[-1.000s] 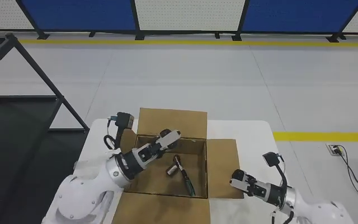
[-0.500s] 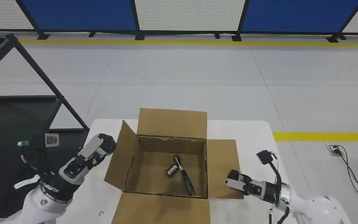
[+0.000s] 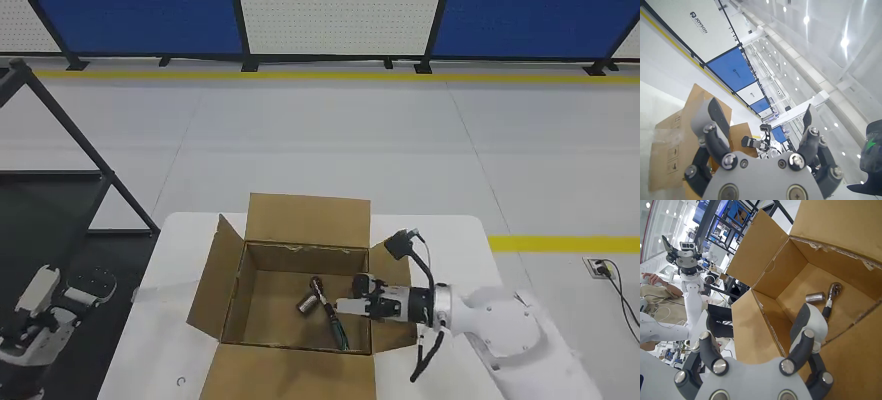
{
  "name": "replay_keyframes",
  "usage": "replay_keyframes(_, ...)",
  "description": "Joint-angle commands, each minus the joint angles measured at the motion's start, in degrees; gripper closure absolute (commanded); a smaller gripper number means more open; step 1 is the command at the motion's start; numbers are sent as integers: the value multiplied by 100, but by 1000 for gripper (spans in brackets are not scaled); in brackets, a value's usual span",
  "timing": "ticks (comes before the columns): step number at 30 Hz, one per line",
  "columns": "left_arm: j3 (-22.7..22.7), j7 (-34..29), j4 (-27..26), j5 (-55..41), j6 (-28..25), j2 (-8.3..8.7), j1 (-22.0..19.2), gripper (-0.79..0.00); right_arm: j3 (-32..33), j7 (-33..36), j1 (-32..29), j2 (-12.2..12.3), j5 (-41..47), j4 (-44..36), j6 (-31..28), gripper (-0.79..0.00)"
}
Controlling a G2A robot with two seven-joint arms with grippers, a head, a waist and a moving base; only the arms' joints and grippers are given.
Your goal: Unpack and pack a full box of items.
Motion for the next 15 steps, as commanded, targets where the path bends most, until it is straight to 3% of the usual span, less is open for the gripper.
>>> replay_keyframes(1,-59,-22,75,-195,-83,-15,148,-785,-285,-63,329,-79,202,212,77,-785)
replay_keyframes(5,-92,-154,165,-493,-210,-34,329,-785,-332,-64,382,-95,253,253,89,-785)
replay_keyframes(15,-96,-170,170,-494,-222,-34,338,-785,-346,-76,369,-96,236,241,86,-785)
